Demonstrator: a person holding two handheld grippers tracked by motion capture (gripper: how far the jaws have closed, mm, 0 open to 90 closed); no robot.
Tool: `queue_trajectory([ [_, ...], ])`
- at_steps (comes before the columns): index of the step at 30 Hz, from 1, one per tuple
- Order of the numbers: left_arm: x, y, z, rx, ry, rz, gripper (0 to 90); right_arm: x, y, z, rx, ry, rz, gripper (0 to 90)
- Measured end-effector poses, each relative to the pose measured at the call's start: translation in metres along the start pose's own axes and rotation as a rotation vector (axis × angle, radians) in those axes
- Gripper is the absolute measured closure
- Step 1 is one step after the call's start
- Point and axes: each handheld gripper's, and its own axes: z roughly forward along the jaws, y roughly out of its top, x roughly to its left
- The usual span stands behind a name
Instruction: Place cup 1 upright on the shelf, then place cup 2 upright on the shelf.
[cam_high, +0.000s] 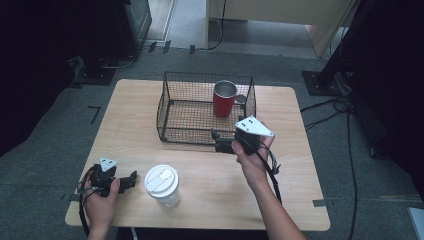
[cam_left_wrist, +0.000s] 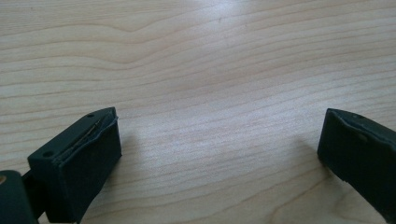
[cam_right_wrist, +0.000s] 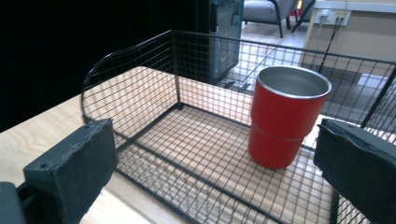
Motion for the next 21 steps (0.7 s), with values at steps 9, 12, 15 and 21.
queue_trajectory([
  [9,0.0,0.0,0.0,-0.002,0.0,-0.002,0.0,0.018,-0.017,-0.007,0.019,0.072,0.017,0.0],
  [12,0.0,0.0,0.0,-0.001,0.0,-0.001,0.0,0.024,-0.02,-0.01,0.014,0.092,0.019,0.0],
  [15,0.0,0.0,0.0,0.0,0.0,0.0,0.0,0.029,-0.024,-0.012,0.012,0.108,0.027,0.0],
  [21,0.0,0.0,0.0,-0.002,0.0,0.0,0.0,0.034,-0.033,-0.017,0.008,0.123,0.029,0.0],
])
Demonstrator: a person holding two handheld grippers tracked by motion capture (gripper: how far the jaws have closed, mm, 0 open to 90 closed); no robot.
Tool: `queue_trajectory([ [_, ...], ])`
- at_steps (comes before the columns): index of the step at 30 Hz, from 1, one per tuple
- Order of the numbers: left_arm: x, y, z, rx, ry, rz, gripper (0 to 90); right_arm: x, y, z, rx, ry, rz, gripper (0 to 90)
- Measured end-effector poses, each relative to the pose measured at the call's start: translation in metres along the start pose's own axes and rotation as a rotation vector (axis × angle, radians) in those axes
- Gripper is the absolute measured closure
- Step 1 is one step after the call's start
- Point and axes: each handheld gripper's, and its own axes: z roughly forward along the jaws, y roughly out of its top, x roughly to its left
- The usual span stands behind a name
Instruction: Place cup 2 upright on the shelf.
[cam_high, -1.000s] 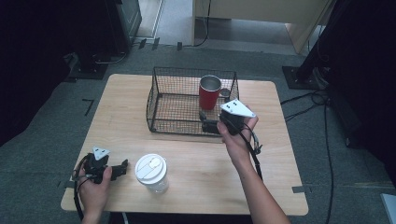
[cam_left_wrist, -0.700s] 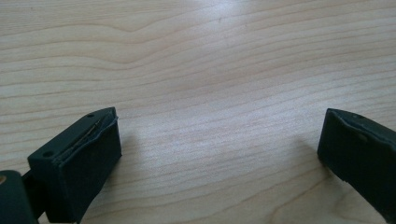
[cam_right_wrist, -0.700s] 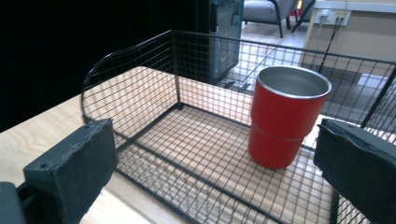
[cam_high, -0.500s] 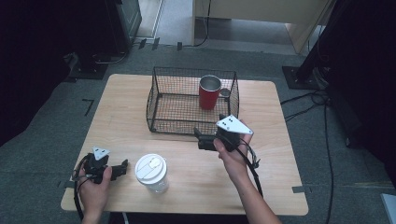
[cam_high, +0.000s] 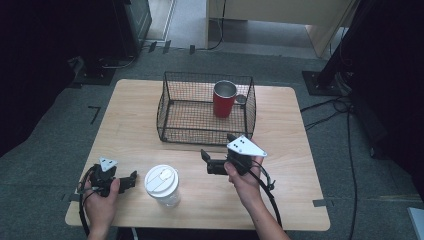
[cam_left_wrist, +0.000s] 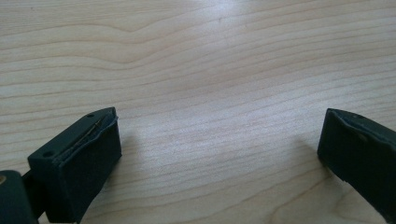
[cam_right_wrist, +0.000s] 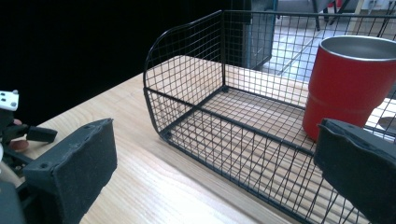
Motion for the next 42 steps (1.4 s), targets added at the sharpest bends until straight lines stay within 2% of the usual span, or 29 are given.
queue_trajectory([
  [6,0.0,0.0,0.0,-0.001,-0.001,0.002,0.0,0.004,-0.012,-0.004,0.009,0.016,-0.001,0.0],
  [15,0.0,0.0,0.0,-0.001,-0.001,0.002,0.0,0.017,-0.029,-0.007,0.027,0.063,-0.009,0.0],
  [32,0.0,0.0,0.0,-0.001,-0.001,0.002,0.0,0.048,-0.043,-0.007,0.034,0.166,-0.017,0.0],
  [42,0.0,0.0,0.0,-0.001,-0.001,0.003,0.0,0.059,-0.052,-0.007,0.037,0.208,-0.01,0.0],
])
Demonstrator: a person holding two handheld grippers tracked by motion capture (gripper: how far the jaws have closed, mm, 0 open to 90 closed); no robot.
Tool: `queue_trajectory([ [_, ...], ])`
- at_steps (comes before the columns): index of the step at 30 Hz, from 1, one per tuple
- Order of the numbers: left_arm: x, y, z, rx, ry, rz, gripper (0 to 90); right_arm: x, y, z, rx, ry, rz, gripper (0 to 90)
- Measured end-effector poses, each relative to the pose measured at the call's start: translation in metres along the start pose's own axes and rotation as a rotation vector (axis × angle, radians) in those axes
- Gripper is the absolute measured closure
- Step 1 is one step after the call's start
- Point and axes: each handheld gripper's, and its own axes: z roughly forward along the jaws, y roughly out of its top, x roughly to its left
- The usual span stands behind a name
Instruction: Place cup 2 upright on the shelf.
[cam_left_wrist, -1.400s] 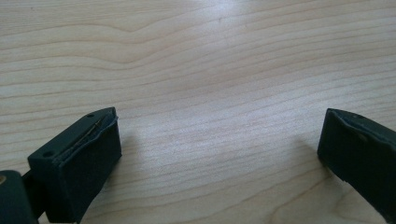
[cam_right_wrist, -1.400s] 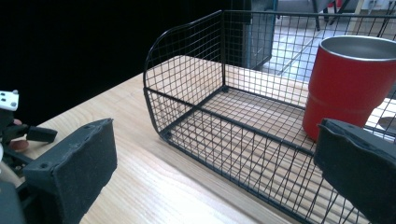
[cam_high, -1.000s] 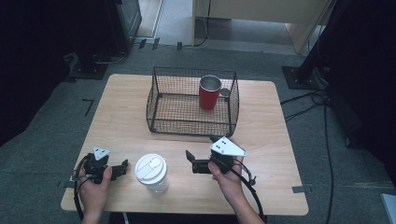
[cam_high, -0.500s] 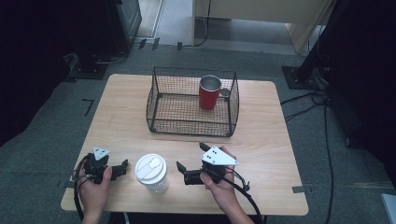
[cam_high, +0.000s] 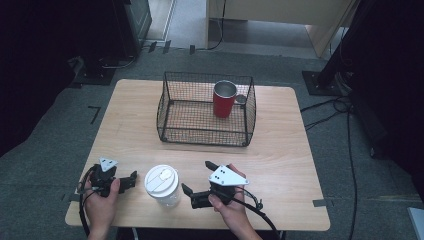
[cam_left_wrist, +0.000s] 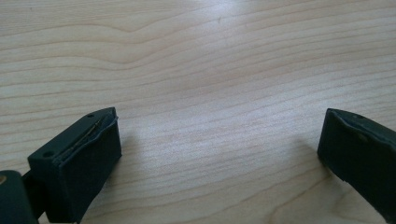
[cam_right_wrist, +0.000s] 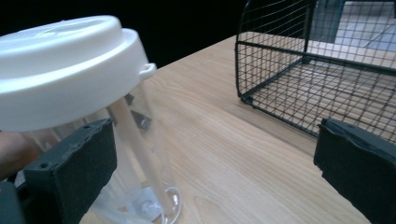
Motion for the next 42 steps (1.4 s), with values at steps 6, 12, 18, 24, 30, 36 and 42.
queue_trajectory([
  [6,0.0,0.0,0.0,0.0,0.0,0.0,0.0,0.005,-0.003,0.002,0.008,0.029,0.002,0.0],
  [12,0.0,0.0,0.0,0.0,0.0,0.0,0.0,0.009,-0.005,0.004,0.009,0.061,-0.002,0.0],
  [18,0.0,0.0,0.0,0.0,0.0,0.0,0.0,0.013,-0.006,0.006,0.015,0.085,-0.001,0.0],
  [24,0.0,0.0,0.0,0.0,0.0,-0.001,0.0,0.016,-0.007,0.01,0.012,0.108,-0.002,0.0],
  [30,0.0,0.0,0.0,0.0,0.0,0.0,0.0,0.021,-0.008,0.013,0.019,0.133,-0.006,0.0],
  [36,0.0,0.0,0.0,0.0,0.0,-0.001,0.0,0.026,-0.007,0.018,0.02,0.15,-0.012,0.0],
  [42,0.0,0.0,0.0,0.0,0.0,-0.001,0.0,0.03,-0.007,0.024,0.029,0.164,-0.017,0.0],
])
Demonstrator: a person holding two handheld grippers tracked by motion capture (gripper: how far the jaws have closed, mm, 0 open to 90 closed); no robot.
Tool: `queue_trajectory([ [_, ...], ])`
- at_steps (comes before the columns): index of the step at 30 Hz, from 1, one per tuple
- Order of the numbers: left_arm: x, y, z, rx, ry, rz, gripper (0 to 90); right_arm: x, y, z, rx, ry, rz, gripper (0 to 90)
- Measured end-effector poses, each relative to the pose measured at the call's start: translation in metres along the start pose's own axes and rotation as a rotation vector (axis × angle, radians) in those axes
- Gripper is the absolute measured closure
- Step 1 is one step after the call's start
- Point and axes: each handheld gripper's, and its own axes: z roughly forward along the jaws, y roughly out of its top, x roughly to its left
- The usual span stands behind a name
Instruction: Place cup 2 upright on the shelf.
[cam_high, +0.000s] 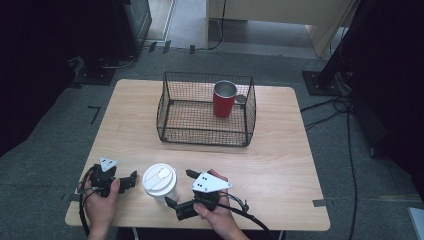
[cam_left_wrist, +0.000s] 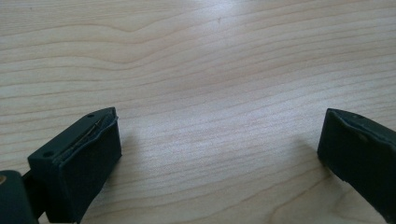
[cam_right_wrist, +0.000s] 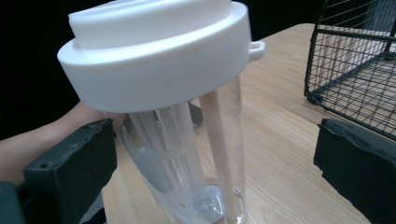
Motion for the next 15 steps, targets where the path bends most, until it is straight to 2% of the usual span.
queue_trajectory([
  [15,0.0,0.0,0.0,0.0,0.0,0.0,0.0,0.008,0.007,0.023,0.003,0.036,-0.011,0.0],
])
